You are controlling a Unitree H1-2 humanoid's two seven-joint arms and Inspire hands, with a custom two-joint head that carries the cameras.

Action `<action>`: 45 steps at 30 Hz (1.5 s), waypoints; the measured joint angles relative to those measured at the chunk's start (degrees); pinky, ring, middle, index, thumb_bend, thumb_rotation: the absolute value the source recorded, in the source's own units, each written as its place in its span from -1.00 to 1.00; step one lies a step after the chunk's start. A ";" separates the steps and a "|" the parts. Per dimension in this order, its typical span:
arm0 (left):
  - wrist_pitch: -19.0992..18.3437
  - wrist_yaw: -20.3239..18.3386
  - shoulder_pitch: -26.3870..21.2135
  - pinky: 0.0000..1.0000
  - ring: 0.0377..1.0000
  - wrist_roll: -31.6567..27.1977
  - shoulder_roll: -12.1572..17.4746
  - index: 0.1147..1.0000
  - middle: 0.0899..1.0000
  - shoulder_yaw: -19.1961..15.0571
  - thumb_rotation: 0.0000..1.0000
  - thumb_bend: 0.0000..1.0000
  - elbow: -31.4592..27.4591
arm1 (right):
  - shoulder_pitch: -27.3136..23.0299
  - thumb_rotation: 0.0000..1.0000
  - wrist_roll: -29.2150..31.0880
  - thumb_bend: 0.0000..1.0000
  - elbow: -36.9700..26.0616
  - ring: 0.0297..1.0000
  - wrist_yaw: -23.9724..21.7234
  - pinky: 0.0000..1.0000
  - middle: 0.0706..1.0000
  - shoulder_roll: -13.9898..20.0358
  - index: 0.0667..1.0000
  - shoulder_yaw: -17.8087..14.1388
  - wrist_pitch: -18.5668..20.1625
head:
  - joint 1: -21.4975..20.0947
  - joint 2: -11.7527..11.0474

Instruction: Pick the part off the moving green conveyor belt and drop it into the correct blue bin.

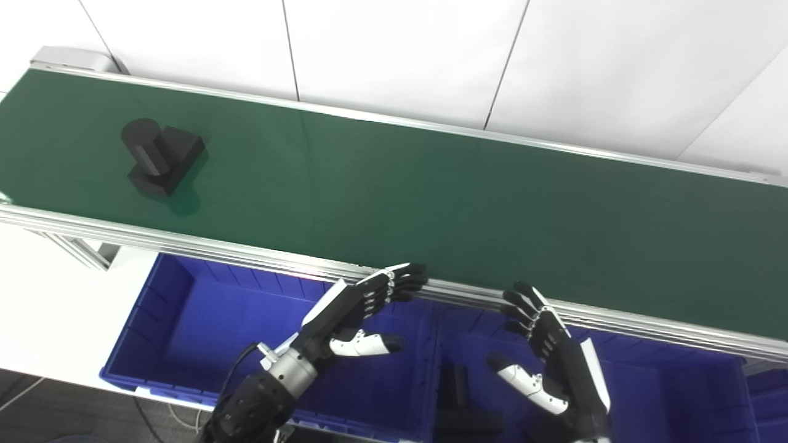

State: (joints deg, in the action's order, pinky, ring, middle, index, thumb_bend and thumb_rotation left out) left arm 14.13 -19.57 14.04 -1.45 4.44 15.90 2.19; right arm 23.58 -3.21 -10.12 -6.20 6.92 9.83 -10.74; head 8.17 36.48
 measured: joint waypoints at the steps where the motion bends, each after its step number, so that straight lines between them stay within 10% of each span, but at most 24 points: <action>1: 0.00 0.12 0.00 0.70 0.72 0.19 -0.17 0.69 0.68 0.06 0.16 0.94 0.31 | 0.01 -0.26 0.01 0.19 0.00 0.63 0.00 0.55 0.68 0.00 0.78 -0.03 0.00 | 0.00 0.00; 23: 2.59 1.58 -1.88 0.66 0.68 2.03 -1.56 0.68 0.68 1.12 0.08 0.94 6.59 | -0.80 -0.30 1.15 0.13 3.81 0.63 -0.09 0.58 0.68 0.40 0.82 -1.39 -2.49 | 5.71 -7.73; 45: 2.84 1.59 -2.30 0.65 0.68 2.01 -1.59 0.67 0.67 1.08 0.05 0.96 7.55 | 0.00 -0.33 1.18 0.13 -0.97 0.61 0.59 0.53 0.63 -0.76 0.81 -3.08 -5.81 | 6.07 -7.65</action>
State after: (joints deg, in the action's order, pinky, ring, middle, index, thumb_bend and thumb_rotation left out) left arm 16.97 -17.98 11.74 0.56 2.85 16.97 9.74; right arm 23.58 -2.03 -11.09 -5.61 6.16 6.75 -16.55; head 14.24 28.83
